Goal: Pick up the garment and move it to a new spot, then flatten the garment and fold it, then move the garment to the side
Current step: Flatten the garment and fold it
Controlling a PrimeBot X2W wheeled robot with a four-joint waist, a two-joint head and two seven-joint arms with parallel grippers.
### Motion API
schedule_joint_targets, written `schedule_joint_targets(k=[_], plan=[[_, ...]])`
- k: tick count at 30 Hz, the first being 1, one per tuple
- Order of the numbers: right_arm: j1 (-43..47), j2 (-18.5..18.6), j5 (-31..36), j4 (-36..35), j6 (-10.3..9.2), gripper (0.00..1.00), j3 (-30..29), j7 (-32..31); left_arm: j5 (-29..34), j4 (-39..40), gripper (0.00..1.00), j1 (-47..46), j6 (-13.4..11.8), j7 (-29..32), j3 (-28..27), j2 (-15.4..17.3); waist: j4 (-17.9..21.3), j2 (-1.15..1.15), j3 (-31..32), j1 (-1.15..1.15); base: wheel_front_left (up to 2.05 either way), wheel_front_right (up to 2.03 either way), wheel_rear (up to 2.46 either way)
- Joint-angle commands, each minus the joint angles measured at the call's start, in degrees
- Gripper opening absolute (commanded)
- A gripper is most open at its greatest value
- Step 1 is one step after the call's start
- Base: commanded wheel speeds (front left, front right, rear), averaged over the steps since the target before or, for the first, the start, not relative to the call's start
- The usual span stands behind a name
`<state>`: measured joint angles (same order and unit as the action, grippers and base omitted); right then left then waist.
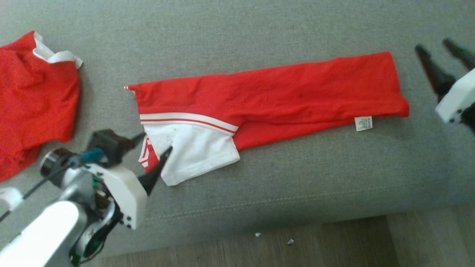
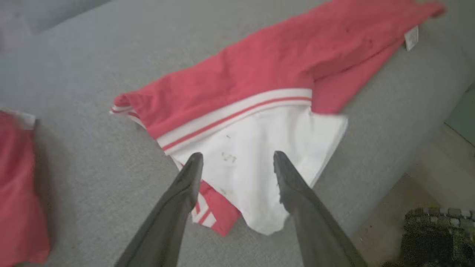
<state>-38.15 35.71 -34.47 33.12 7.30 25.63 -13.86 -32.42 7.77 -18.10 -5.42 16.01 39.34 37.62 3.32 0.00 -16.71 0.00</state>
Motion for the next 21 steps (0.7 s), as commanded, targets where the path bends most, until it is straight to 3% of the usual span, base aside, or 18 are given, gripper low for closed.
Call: schedule_joint_targets(k=[1, 5, 11, 16, 21], plan=[[0.76, 0.69, 0.62, -2.55, 0.19, 1.0, -1.29, 1.29, -0.33, 1.87, 1.0, -1.55, -0.82, -1.25, -3.92, 1.47, 0.06, 0.0, 0.43, 0.0, 0.0, 0.0, 0.0], [1.61, -3.04, 3.56, -6.75, 0.19, 1.0, -7.03, 5.86, -2.58, 2.04, 1.0, -0.76, -4.03, -6.66, -7.97, -1.25, 0.12, 0.0, 1.65, 0.0, 0.0, 0.0, 0.0], [6.1, -11.7, 7.23, -14.03, 0.19, 1.0, -14.17, 12.34, -7.4, 1.35, 1.0, 1.0, -8.13, -18.33, -15.14, -8.42, -0.17, 0.0, 3.81, 0.0, 0.0, 0.0, 0.0], [11.69, -19.44, 9.31, -18.44, 0.19, 1.0, -17.76, 13.91, -7.48, -2.7, 1.0, 3.27, -8.87, -27.75, -16.99, -13.43, -0.3, 0.0, 5.17, 0.0, 0.0, 0.0, 0.0], [16.91, -23.04, 15.49, -21.15, 0.19, 1.0, -19.76, 16.5, -5.14, -7.38, 1.0, 5.14, -7.71, -30.8, -18.1, -18.57, -0.77, 0.0, 5.78, 0.0, 0.0, 0.0, 0.0]])
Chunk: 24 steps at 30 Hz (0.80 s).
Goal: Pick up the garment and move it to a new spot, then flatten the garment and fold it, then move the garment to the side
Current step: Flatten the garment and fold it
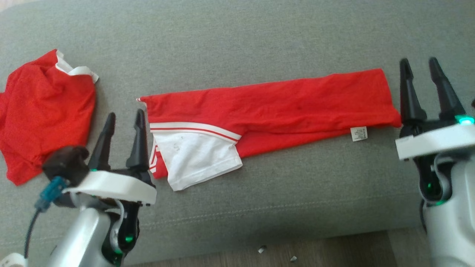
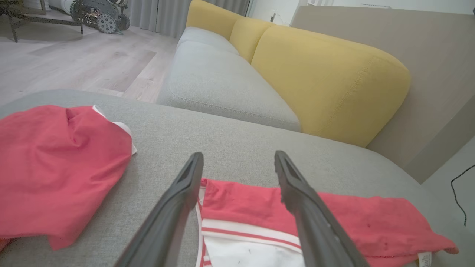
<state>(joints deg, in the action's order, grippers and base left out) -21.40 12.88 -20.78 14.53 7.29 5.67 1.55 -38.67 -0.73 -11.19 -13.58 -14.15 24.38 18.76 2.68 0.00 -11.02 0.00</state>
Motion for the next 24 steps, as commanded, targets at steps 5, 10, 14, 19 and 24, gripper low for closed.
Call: schedule_joint_targets(k=[5, 10, 14, 19, 24], plan=[[3.56, -4.07, 6.98, -2.8, 0.2, 1.0, -2.2, 3.63, 9.52, 1.5, 1.0, 1.18, 4.8, -0.83, -9.44, -6.54, -0.07, 0.0, -0.04, 0.0, 0.0, 0.0, 0.0], [4.14, -5.95, 8.78, -0.93, 0.2, 1.0, -4.16, 3.05, 13.91, -0.49, 1.0, 3.32, 9.27, -0.84, -13.09, -10.48, -0.08, 0.0, -0.55, 0.0, 0.0, 0.0, 0.0], [3.22, -7.29, 6.55, 1.76, 0.2, 1.0, -6.95, 1.05, 15.82, -1.46, 1.0, 3.24, 11.33, -0.84, -14.48, -11.96, -0.32, 0.0, -1.48, 0.0, 0.0, 0.0, 0.0], [-0.02, -6.57, 6.79, 7.8, 0.2, 1.0, -10.81, -2.08, 16.65, -3.74, 1.0, 2.16, 13.89, -0.85, -16.02, -13.81, -1.22, 0.0, -3.64, 0.0, 0.0, 0.0, 0.0], [-4.34, -4.7, 7.26, 13.51, 0.2, 1.0, -12.89, -5.38, 18.25, -4.87, 1.0, 1.04, 15.61, -0.85, -16.87, -14.67, -2.12, 0.0, -6.2, 0.0, 0.0, 0.0, 0.0]])
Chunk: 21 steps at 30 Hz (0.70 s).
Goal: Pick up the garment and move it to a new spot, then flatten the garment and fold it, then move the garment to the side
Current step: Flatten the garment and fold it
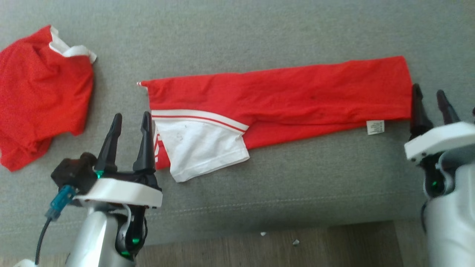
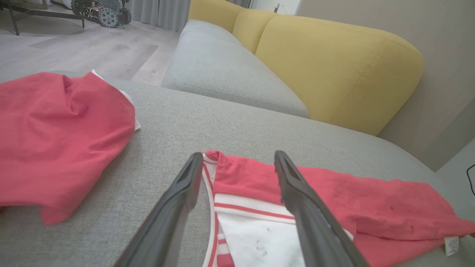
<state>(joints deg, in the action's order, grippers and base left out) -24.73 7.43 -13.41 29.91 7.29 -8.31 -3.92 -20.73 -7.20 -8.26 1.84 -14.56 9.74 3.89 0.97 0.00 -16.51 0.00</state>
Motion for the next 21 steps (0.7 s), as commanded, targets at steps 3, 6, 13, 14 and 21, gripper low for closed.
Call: schedule_joint_targets(k=[3, 6, 13, 14, 21], plan=[[-3.47, 2.2, 0.99, 1.12, 0.2, 1.0, 0.54, -2.15, 0.63, 1.11, 1.0, -2.57, 0.88, -0.43, -2.56, -0.18, -0.92, 0.0, -2.38, 0.0, 0.0, 0.0, 0.0], [-5.84, 3.19, 2.15, 3.3, 0.2, 1.0, 0.68, -4.42, -0.15, 0.62, 1.0, -3.47, 1.51, -0.43, -2.97, -0.5, -1.27, 0.0, -4.13, 0.0, 0.0, 0.0, 0.0], [-9.42, 5.37, 2.49, 6.39, 0.2, 1.0, 2.88, -10.14, 0.65, 0.56, 1.0, -5.34, 2.47, -0.43, -3.72, -0.77, -1.96, 0.0, -6.97, 0.0, 0.0, 0.0, 0.0], [-9.67, 5.82, 2.56, 6.64, 0.2, 1.0, 3.31, -10.64, 0.77, 0.5, 1.0, -5.54, 2.56, -0.43, -3.79, -0.8, -2.0, 0.0, -7.18, 0.0, 0.0, 0.0, 0.0], [-10.88, 7.25, 1.7, 8.35, 0.2, 1.0, 5.03, -13.0, 1.51, 0.42, 1.0, -6.61, 2.99, -0.43, -4.35, -0.91, -1.93, 0.0, -7.76, 0.0, 0.0, 0.0, 0.0]])
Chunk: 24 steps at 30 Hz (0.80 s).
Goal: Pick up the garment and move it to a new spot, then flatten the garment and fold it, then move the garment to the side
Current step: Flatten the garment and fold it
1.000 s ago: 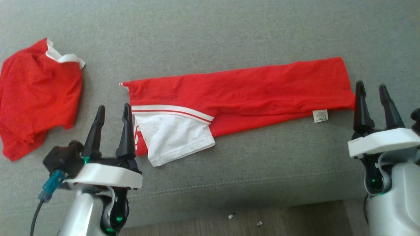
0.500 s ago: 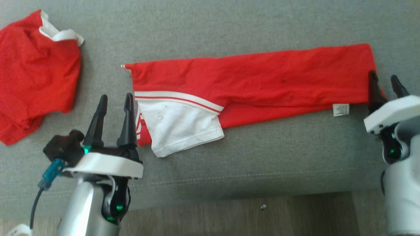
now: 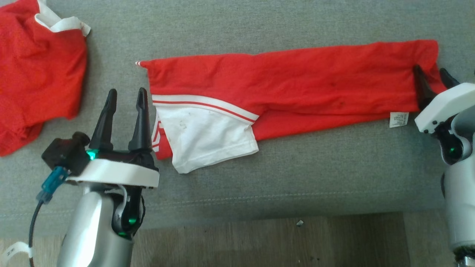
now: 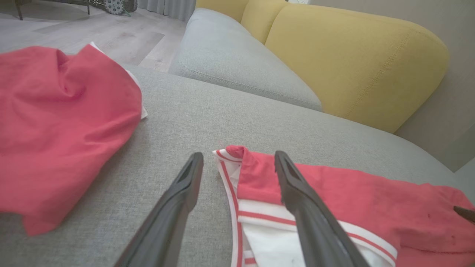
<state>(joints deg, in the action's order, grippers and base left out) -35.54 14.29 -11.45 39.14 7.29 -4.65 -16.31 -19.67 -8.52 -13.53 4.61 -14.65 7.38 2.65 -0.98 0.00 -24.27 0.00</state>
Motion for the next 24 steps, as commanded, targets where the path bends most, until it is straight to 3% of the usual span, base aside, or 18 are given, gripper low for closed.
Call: schedule_joint_targets(k=[1, 2, 3, 4, 5, 9, 17, 24], plan=[[-0.04, 0.32, -0.6, -0.63, 0.2, 1.0, 1.61, -1.09, 0.57, 1.74, 1.0, -1.44, 0.27, -0.35, -2.05, 0.32, 0.06, 0.0, 0.0, 0.0, 0.0, 0.0, 0.0], [0.09, 0.12, -1.2, -0.4, 0.2, 1.0, 2.01, -1.8, 0.67, 1.7, 1.0, -1.57, 0.32, -0.35, -2.14, 0.31, 0.12, 0.0, 0.02, 0.0, 0.0, 0.0, 0.0], [0.27, -0.11, -2.0, -0.26, 0.2, 0.89, 2.58, -2.6, 0.77, 1.66, 1.0, -1.69, 0.36, -0.35, -2.27, 0.3, 0.19, 0.0, 0.07, 0.0, 0.0, 0.0, 0.0], [0.48, -0.32, -2.94, -0.24, 0.2, 0.25, 3.14, -3.38, 0.87, 1.63, 1.0, -1.76, 0.4, -0.35, -2.41, 0.29, 0.28, 0.0, 0.15, 0.0, 0.0, 0.0, 0.0], [0.71, -0.46, -3.93, -0.36, 0.2, 0.0, 3.75, -4.11, 0.95, 1.62, 1.0, -1.8, 0.42, -0.35, -2.57, 0.28, 0.39, 0.0, 0.22, 0.0, 0.0, 0.0, 0.0], [1.39, 0.55, -6.38, -1.31, 0.2, 0.0, 4.54, -5.01, 1.27, 1.63, 1.0, -1.87, 0.49, -0.35, -3.1, 0.26, 0.84, 0.0, 0.62, 0.0, 0.0, 0.0, 0.0], [0.73, 3.61, -4.3, -2.89, 0.2, 0.0, 3.45, -1.84, 1.48, 1.5, 1.0, -1.7, 0.64, -0.35, -3.51, 0.24, 1.48, 0.0, 1.88, 0.0, 0.0, 0.0, 0.0], [-0.64, 7.73, 7.78, -2.36, 0.2, 0.0, -3.6, 1.05, 1.11, 1.78, 1.0, -1.55, 0.67, -0.35, -3.17, 0.23, 1.35, 0.0, 2.54, 0.0, 0.0, 0.0, 0.0]])
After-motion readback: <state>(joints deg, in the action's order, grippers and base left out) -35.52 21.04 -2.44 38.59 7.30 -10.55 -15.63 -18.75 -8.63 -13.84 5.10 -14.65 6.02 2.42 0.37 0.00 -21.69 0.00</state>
